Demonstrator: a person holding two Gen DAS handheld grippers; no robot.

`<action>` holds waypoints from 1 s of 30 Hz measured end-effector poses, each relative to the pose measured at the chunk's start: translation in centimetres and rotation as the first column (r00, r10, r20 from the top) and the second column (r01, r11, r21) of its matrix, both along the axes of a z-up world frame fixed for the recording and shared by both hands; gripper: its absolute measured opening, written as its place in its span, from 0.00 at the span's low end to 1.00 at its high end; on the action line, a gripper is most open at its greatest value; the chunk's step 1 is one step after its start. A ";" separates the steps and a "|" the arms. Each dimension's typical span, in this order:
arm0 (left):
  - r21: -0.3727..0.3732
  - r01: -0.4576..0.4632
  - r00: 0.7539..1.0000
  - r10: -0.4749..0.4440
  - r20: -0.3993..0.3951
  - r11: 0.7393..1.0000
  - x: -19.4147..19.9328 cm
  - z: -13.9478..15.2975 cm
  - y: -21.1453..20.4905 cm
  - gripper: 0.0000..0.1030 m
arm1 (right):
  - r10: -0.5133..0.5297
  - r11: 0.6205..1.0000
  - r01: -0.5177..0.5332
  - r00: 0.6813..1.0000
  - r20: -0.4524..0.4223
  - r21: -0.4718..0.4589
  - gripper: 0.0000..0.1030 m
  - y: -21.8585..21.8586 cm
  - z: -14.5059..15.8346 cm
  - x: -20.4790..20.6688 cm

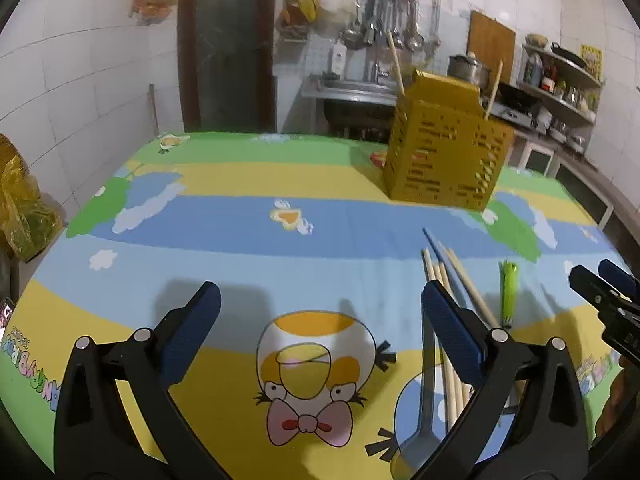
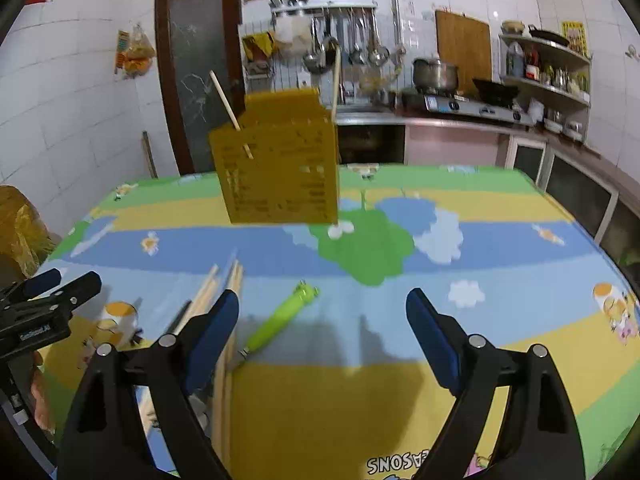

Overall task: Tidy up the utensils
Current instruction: 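Move both tools back down to the remaining utensils on the tablecloth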

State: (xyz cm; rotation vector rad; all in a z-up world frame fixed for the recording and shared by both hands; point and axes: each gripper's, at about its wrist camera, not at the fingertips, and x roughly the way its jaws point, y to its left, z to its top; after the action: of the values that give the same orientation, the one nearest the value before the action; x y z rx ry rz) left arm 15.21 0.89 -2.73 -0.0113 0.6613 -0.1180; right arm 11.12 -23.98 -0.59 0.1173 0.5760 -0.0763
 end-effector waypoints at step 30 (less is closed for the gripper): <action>0.032 0.049 0.979 -0.042 -0.197 0.998 1.9 -3.6 -2.3 0.95 | -0.071 0.991 0.106 0.938 -0.340 0.084 0.23 1.7 -4.0 8.3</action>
State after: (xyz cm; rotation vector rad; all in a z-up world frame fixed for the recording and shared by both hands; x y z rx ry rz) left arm 17.07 -1.42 -6.37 0.0274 0.8614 -0.1499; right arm 19.46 -22.28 -4.55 0.2321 0.9180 -0.1569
